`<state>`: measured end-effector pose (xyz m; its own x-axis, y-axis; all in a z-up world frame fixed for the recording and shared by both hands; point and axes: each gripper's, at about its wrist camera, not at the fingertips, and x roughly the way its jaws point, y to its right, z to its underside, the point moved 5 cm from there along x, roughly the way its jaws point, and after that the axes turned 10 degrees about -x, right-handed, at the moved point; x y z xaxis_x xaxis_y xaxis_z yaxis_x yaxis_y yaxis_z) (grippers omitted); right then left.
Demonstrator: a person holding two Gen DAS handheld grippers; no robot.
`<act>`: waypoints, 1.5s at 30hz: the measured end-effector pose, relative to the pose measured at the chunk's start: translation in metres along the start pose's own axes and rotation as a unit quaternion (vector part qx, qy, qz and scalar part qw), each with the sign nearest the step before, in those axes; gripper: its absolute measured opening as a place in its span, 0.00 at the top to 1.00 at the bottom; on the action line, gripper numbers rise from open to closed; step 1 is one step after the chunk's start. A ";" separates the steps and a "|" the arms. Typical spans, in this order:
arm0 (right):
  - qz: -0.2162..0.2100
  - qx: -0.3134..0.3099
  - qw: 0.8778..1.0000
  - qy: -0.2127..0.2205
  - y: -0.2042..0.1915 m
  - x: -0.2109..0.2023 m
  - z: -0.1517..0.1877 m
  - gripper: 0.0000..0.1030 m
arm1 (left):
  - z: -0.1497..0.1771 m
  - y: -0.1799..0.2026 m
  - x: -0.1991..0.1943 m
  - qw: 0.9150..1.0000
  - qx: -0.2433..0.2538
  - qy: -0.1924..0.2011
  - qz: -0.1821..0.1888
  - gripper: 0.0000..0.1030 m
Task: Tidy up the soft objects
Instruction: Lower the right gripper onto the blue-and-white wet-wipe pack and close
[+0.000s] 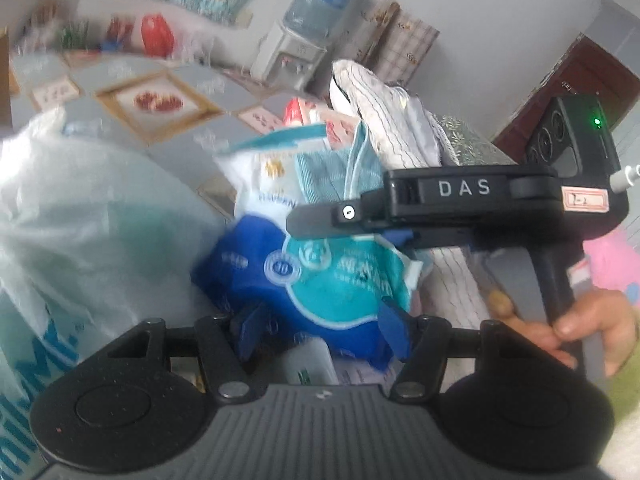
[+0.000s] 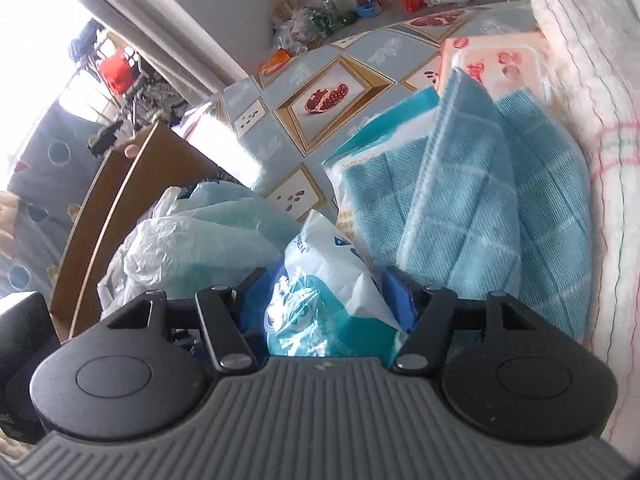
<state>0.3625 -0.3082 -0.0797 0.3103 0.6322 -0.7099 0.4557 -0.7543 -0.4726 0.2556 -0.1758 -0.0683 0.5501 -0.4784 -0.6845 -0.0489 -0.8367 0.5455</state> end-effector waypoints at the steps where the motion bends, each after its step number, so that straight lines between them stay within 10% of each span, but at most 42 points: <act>1: -0.003 0.007 1.000 0.004 0.002 0.000 0.001 0.40 | -0.001 0.003 0.003 1.000 0.002 -0.001 -0.008 0.40; 8: 0.000 -0.003 0.999 0.039 -0.006 -0.020 0.005 0.67 | -0.006 0.031 -0.008 0.997 0.063 0.038 -0.016 0.68; 18: 0.008 0.068 0.995 0.071 0.011 -0.047 0.018 0.63 | 0.007 0.007 -0.026 0.999 0.029 0.012 -0.014 0.46; 30: 0.043 0.012 0.999 0.001 0.003 -0.015 0.003 0.56 | 0.013 -0.007 0.006 0.995 -0.035 -0.089 0.012 0.46; 45: 0.021 -0.031 0.998 -0.042 -0.009 0.012 0.002 0.54 | 0.000 -0.013 0.019 0.994 -0.064 -0.087 0.010 0.45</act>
<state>0.3602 -0.2940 -0.0855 0.2607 0.5813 -0.7708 0.4961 -0.7656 -0.4096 0.2670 -0.1744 -0.0882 0.3963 -0.5425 -0.7407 0.0539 -0.7916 0.6087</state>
